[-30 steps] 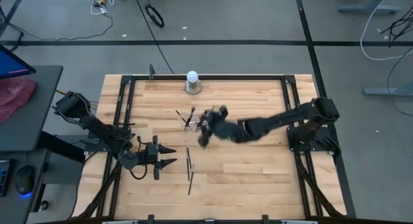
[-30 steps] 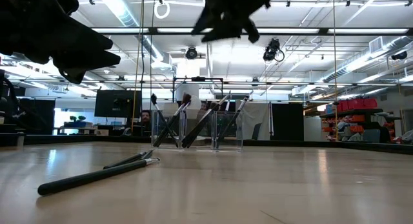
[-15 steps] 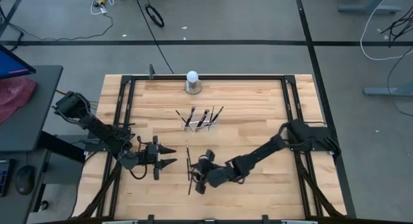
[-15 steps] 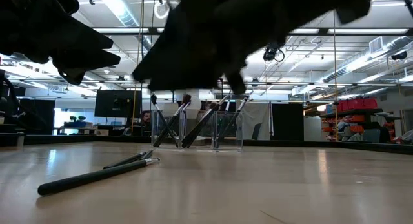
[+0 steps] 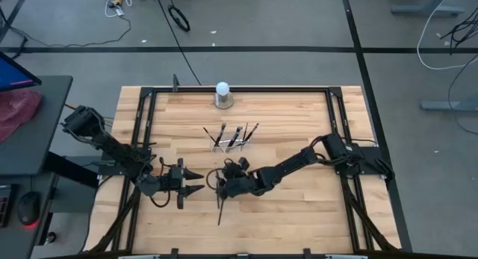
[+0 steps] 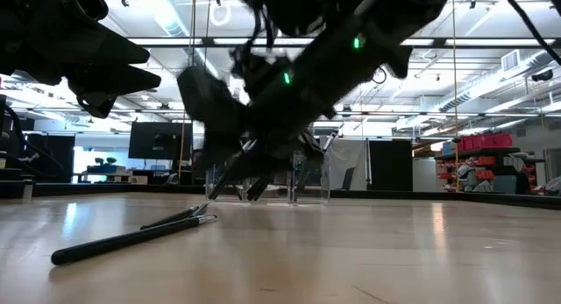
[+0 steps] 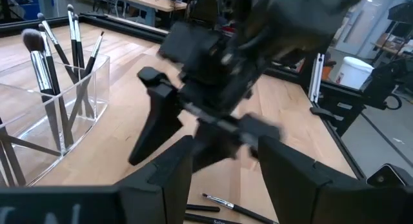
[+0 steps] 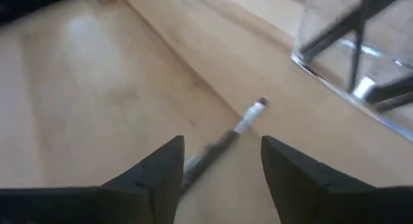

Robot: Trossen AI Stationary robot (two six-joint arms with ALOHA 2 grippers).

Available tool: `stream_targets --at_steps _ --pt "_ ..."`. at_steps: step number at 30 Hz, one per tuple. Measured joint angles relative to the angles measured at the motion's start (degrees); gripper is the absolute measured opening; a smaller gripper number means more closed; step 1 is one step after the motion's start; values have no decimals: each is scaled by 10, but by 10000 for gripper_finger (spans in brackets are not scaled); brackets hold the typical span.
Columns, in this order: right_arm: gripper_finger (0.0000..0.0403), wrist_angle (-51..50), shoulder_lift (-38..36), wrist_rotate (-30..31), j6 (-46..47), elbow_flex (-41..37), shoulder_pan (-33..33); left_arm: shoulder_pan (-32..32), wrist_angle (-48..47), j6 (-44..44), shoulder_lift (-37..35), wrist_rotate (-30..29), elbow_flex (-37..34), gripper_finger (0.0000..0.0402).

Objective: Put items in baskets/containers
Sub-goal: Put the eyeshadow brush into the transparent organizer

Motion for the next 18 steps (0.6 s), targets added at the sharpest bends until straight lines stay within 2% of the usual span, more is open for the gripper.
stream_targets --at_steps 10,18 --pt "169 12 13 -4 17 -1 -29 0 -1 1 0 0 0 181" --pt "153 17 13 -4 9 0 -32 0 -1 1 0 0 0 181"
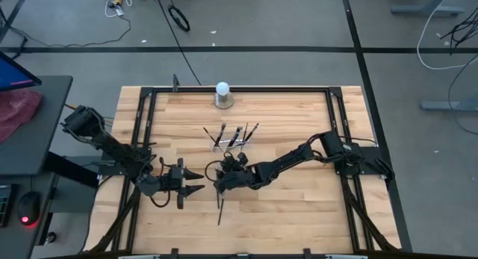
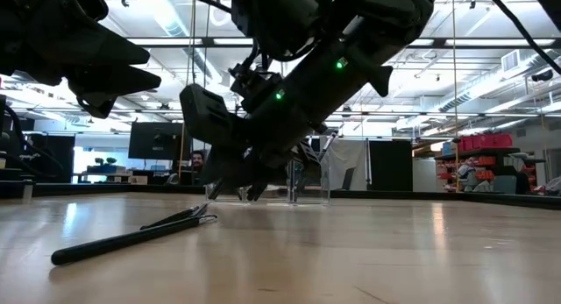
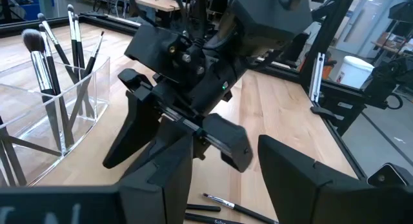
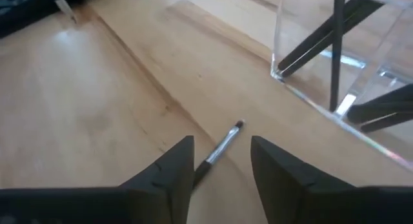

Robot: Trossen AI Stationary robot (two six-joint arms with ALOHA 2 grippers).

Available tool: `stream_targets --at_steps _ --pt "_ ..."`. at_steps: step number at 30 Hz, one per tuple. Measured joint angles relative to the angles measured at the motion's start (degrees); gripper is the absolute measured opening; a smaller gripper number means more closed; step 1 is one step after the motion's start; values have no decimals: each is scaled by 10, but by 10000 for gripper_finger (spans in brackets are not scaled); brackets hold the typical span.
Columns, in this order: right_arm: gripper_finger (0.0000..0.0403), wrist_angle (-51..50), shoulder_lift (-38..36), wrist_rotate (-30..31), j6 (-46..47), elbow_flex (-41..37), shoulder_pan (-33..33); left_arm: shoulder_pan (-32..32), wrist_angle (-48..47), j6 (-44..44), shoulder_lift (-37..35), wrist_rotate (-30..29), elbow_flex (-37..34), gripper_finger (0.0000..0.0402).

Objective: Put items in baskets/containers
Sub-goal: Put the eyeshadow brush into the transparent organizer

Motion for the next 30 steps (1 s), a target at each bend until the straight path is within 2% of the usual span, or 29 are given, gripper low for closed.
stream_targets --at_steps 4,8,14,17,21,25,30 --pt "153 34 17 -1 -13 0 0 0 0 0 0 0 0 181" --pt "153 104 38 -55 -63 -1 -2 0 1 0 0 0 0 181" --pt "173 119 31 -26 -128 0 -2 0 1 1 0 0 0 181" --pt "193 99 30 -26 -131 0 -2 0 1 1 0 0 0 181" --pt "199 36 34 -16 -80 -1 -2 0 1 1 0 0 0 181" --pt "187 -4 32 -6 -51 1 -1 0 1 1 0 0 0 181" --pt "152 -12 32 -2 -51 1 -2 0 1 1 0 0 0 181"
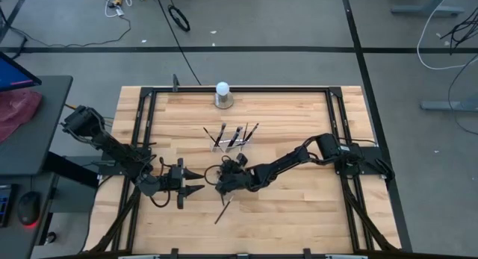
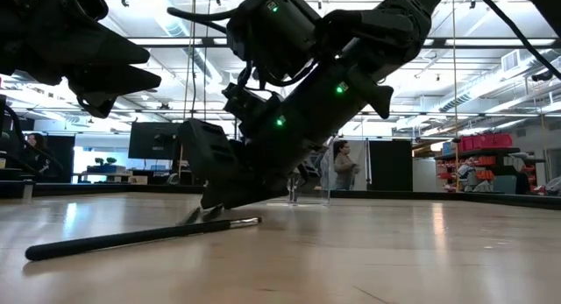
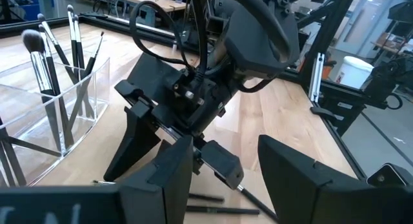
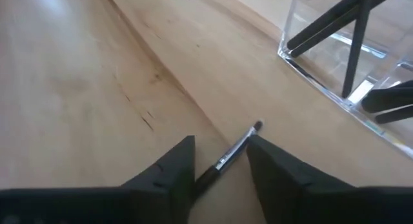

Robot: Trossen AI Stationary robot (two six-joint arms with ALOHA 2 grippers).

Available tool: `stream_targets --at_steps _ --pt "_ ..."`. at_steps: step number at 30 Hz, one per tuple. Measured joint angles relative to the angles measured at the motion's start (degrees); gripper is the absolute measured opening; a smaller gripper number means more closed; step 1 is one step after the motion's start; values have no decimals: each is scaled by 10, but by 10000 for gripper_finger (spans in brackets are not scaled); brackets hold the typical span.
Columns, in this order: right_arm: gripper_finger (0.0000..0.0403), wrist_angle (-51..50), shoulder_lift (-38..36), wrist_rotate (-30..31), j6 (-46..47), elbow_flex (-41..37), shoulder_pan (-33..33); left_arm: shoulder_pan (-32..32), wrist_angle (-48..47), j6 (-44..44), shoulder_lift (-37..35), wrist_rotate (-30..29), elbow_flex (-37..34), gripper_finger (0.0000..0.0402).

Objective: Put items in baskets/containers
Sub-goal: Put the eyeshadow brush into the transparent organizer

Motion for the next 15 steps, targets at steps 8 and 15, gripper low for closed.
stream_targets --at_steps 8,15 --pt "99 -78 -17 -7 0 0 2 0 0 0 0 0 0 181" --pt "100 -123 -27 -34 4 -1 4 0 0 0 0 0 0 181"
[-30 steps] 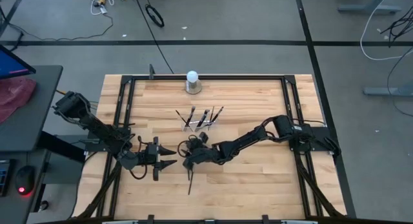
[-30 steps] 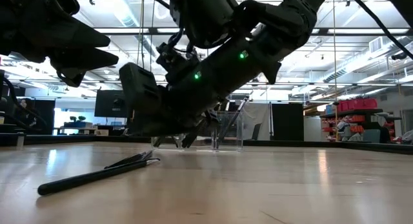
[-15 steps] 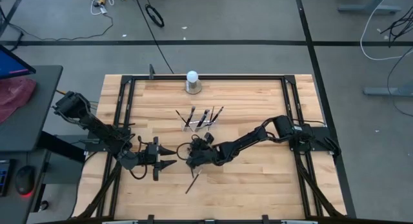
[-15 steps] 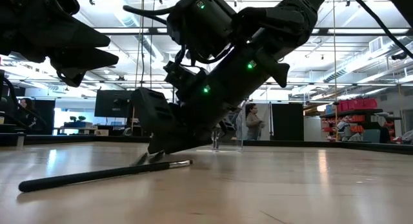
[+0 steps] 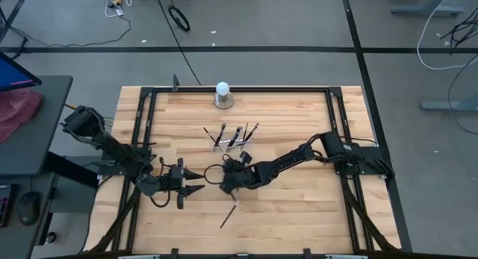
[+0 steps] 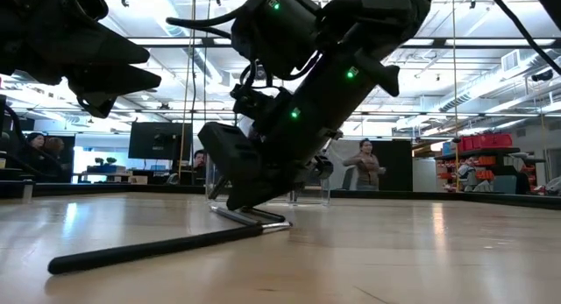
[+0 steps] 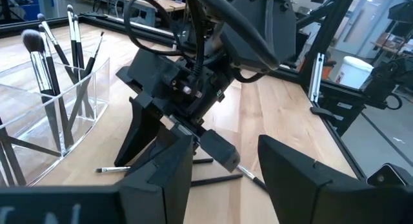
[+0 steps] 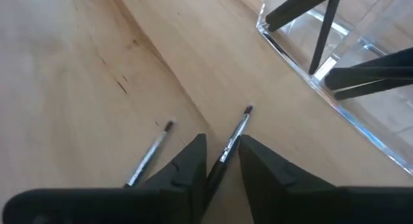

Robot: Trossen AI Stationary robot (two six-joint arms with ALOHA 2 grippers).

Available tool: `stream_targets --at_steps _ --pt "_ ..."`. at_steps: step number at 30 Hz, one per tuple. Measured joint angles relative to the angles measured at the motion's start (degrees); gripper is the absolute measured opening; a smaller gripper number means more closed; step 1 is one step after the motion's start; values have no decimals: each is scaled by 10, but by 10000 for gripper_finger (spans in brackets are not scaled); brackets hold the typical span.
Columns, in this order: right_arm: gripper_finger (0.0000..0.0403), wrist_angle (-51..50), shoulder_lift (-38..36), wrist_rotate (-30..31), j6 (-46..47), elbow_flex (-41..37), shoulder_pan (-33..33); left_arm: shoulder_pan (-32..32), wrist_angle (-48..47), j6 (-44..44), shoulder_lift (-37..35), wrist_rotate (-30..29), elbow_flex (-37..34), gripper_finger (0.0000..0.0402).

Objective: Put items in baskets/containers
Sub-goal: Put the eyeshadow brush into the transparent organizer

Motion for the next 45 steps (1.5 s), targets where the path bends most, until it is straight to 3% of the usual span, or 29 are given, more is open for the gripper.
stream_targets --at_steps 5,12,20,28,35,39,45 --pt "90 11 0 -1 10 -22 12 0 0 0 0 0 0 181" --pt "11 28 -4 -1 25 -55 20 0 0 5 0 0 0 181" --pt "7 8 -28 26 -4 -63 25 0 0 7 0 0 0 181" --pt "6 -36 -102 117 -33 -68 47 0 34 71 0 41 0 181" --pt "5 71 -155 155 -132 -66 110 0 56 182 0 118 19 181" --pt "5 197 -165 108 -245 -65 152 0 55 267 0 180 55 181" --pt "5 355 -168 -69 -339 -65 186 1 -7 426 8 287 129 182"
